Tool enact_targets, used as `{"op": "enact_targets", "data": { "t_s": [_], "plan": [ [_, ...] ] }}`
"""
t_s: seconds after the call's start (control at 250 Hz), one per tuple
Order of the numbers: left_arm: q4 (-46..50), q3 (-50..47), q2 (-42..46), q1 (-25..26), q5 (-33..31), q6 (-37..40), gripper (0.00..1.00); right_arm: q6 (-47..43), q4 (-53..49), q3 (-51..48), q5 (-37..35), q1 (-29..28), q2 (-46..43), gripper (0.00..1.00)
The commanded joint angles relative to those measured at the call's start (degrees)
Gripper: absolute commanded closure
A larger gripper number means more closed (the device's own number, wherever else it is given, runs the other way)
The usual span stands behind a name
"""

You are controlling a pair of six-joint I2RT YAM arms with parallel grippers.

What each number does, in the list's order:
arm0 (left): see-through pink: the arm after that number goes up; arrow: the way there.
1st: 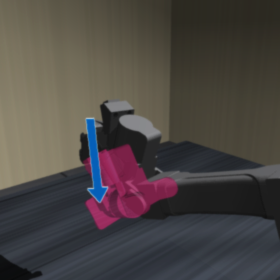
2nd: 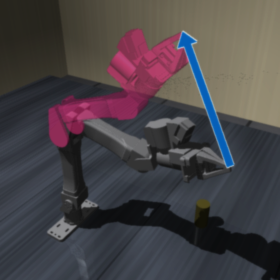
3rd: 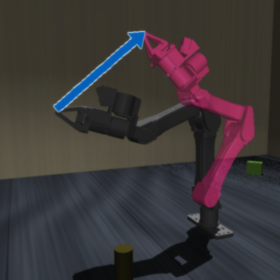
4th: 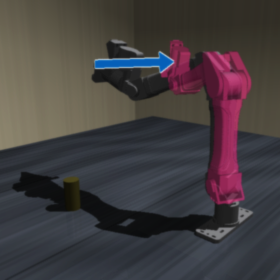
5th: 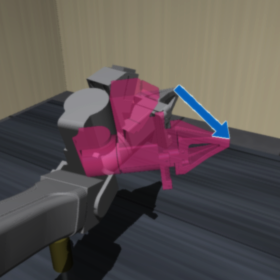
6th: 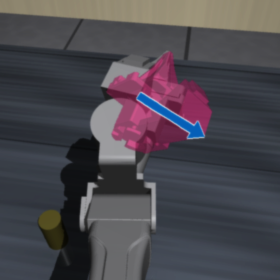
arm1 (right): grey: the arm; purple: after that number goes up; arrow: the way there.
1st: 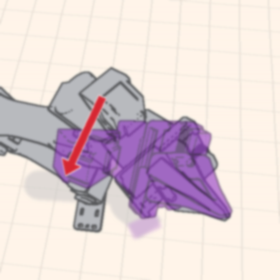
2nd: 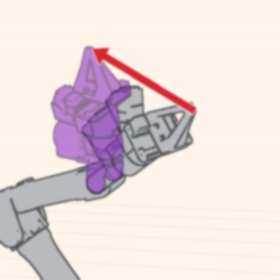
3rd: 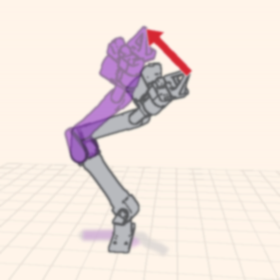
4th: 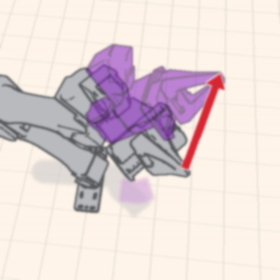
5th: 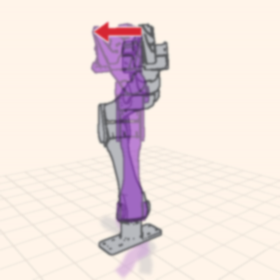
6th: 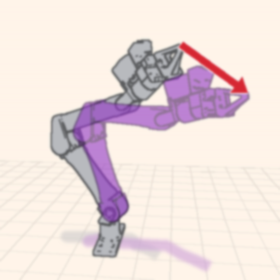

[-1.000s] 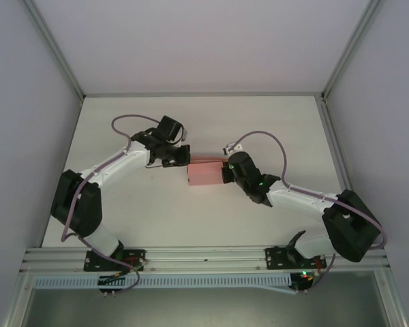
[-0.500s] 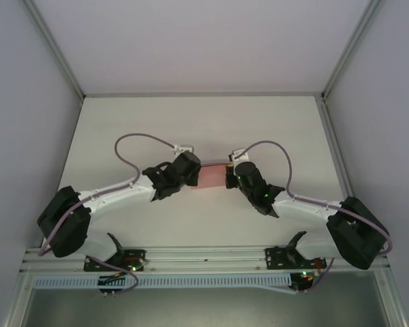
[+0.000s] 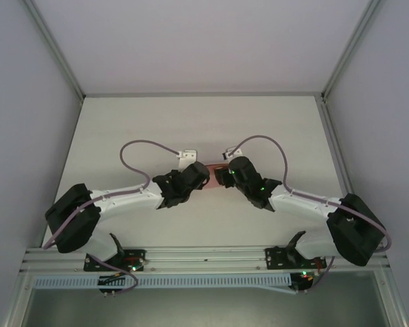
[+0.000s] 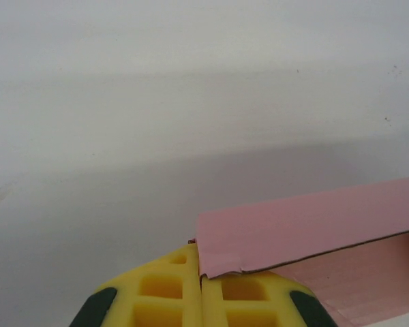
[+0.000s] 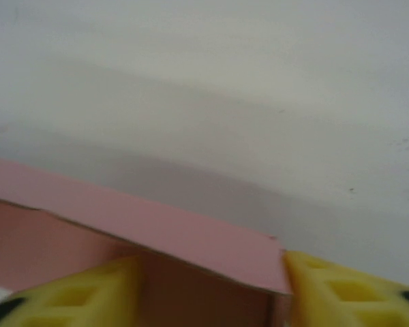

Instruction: Assemble paper box

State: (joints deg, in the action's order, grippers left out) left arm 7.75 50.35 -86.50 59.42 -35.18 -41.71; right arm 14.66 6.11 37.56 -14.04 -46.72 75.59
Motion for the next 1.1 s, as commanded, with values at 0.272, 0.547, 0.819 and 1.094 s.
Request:
{"op": "enact_targets", "data": {
  "t_s": [0.272, 0.547, 0.819, 1.094],
  "plan": [
    [10.26, -1.00, -4.40, 1.59, 7.58, -0.78, 1.00, 2.40, -26.25, 12.27, 7.21, -0.15, 1.63, 0.00],
    [10.33, -0.08, -4.68, 1.59, 7.43, -0.12, 1.00, 5.40, -26.61, 10.61, 4.89, 5.40, -10.61, 0.00],
    [9.70, -0.28, -3.85, 1.72, 7.76, 0.58, 1.00, 12.24, -19.51, 10.55, 11.93, 12.56, -10.64, 0.00],
    [10.57, 0.86, -4.33, 1.93, 8.16, 2.06, 1.00, 15.54, -24.49, 10.31, 12.98, 14.39, -0.76, 0.24]
  ]
}}
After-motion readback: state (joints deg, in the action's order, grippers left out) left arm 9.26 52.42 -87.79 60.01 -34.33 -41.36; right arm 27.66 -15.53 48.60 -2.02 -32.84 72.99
